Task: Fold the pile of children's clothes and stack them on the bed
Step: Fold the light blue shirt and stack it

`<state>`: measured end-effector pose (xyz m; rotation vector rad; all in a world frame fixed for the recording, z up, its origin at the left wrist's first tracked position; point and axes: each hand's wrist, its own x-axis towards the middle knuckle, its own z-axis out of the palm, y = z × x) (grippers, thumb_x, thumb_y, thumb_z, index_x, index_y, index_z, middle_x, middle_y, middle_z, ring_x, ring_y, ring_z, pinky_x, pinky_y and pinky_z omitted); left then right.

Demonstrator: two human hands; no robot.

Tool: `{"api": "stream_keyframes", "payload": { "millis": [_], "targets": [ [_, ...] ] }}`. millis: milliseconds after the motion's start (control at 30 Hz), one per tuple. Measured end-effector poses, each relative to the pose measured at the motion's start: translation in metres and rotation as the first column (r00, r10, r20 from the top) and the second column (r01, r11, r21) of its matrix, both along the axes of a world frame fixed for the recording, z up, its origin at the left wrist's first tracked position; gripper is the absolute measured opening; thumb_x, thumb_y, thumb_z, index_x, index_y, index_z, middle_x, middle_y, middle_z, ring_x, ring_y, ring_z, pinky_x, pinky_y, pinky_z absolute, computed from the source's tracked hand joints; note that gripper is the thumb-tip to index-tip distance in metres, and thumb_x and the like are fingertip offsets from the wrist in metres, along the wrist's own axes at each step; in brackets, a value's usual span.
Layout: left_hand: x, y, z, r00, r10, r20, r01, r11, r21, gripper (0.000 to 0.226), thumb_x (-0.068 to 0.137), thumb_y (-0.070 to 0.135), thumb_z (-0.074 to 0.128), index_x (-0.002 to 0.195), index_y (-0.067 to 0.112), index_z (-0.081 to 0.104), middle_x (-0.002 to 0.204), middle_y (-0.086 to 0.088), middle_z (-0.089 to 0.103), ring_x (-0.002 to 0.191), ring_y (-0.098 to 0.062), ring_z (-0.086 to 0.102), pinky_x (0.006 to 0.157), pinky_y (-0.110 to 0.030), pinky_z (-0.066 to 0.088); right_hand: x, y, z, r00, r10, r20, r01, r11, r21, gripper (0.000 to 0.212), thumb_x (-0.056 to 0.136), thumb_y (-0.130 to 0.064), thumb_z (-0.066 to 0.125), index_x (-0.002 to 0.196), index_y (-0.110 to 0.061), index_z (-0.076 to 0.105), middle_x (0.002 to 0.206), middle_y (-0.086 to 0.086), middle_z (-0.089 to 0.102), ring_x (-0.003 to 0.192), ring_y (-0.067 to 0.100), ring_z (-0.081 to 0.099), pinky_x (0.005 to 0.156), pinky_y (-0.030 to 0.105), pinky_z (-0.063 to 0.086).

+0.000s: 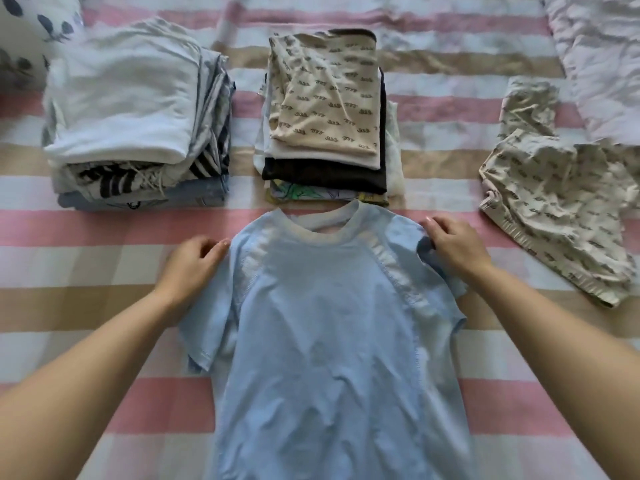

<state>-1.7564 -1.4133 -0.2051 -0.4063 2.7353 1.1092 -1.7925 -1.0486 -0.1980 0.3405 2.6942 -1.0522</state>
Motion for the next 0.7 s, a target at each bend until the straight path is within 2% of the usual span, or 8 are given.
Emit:
{"api": "stream_keyframes", "payload": {
  "millis": [67,133,167,233,333,467,567,700],
  "targets": [
    [0.022,-0.016,0.005,0.991,0.067,0.118,-0.077,0.994,0.081,0.036,0.095,0.022,0.05,0.06,0.014,0.052,0.052,0.003,0.05,0.049,-0.011,0.045,0.045,-0.025,0.035,0.019,0.023,0.008,0.992,0.027,0.125,-0.018,0.997,-0.074,0.021,0.09,-0.004,0.045,0.09,-0.013,0.064,0.094,0.007,0.064,0.087,0.021,0.055,0.072,0.029,0.038],
    [0.039,-0.029,0.01,0.966,0.134,0.22,-0.174,0.97,0.172,0.03,0.094,0.017,0.051,0.068,0.008,0.061,0.055,-0.004,0.057,0.043,-0.008,0.048,0.036,-0.014,0.035,0.04,0.042,0.009,0.974,0.048,0.22,-0.047,0.999,-0.006,0.026,0.085,0.004,0.047,0.093,-0.011,0.067,0.093,0.005,0.065,0.089,0.021,0.057,0.078,0.033,0.043],
    [0.045,-0.034,0.011,0.956,0.147,0.252,-0.201,0.958,0.205,0.025,0.093,0.016,0.053,0.073,0.007,0.064,0.061,-0.006,0.062,0.047,-0.009,0.051,0.036,-0.012,0.036,0.05,0.048,0.007,0.971,0.042,0.235,-0.057,0.997,0.057,0.023,0.085,0.002,0.05,0.094,-0.01,0.067,0.09,0.003,0.064,0.088,0.021,0.057,0.076,0.032,0.042],
    [0.053,-0.037,0.012,0.955,0.12,0.272,-0.19,0.95,0.248,0.016,0.091,0.017,0.057,0.081,0.014,0.068,0.072,0.001,0.068,0.059,-0.008,0.057,0.045,-0.01,0.043,0.065,0.051,0.002,0.978,0.001,0.207,-0.024,0.994,0.105,0.01,0.087,-0.008,0.058,0.087,-0.009,0.067,0.083,0.001,0.063,0.08,0.019,0.056,0.069,0.028,0.038],
    [0.058,-0.031,0.01,0.96,0.066,0.274,-0.139,0.956,0.257,0.014,0.089,0.015,0.059,0.083,0.022,0.07,0.077,0.014,0.069,0.07,0.001,0.06,0.061,-0.016,0.045,0.077,0.04,-0.007,0.983,-0.108,0.147,0.109,0.994,0.0,0.021,0.087,-0.026,0.061,0.071,-0.012,0.062,0.067,0.003,0.064,0.063,0.021,0.056,0.059,0.03,0.04],
    [0.06,-0.02,0.001,0.964,0.116,0.24,-0.152,0.979,0.137,0.02,0.089,0.003,0.055,0.07,0.004,0.06,0.067,-0.007,0.06,0.066,-0.019,0.05,0.058,-0.029,0.035,0.075,0.028,-0.012,0.951,-0.307,0.033,0.308,0.95,-0.055,0.018,0.087,-0.021,0.061,0.071,-0.012,0.06,0.068,0.008,0.062,0.065,0.024,0.055,0.061,0.033,0.042],
    [0.053,-0.023,0.001,0.976,0.195,0.101,-0.194,0.981,-0.026,0.017,0.093,0.006,0.048,0.079,-0.002,0.052,0.075,-0.015,0.053,0.074,-0.025,0.047,0.059,-0.033,0.03,0.066,0.033,-0.006,0.881,-0.466,-0.082,0.456,0.883,-0.113,0.017,0.092,-0.022,0.053,0.08,-0.011,0.055,0.075,0.012,0.059,0.07,0.026,0.055,0.068,0.042,0.047],
    [0.029,-0.038,0.004,0.963,0.264,-0.05,-0.268,0.953,-0.142,0.012,0.095,0.01,0.043,0.094,-0.001,0.048,0.092,-0.023,0.053,0.087,-0.035,0.05,0.07,-0.034,0.031,0.04,0.048,0.004,0.833,-0.471,-0.291,0.487,0.873,-0.02,0.021,0.093,-0.024,0.051,0.095,-0.005,0.058,0.09,0.016,0.062,0.08,0.027,0.054,0.07,0.034,0.039]
  ]
}}
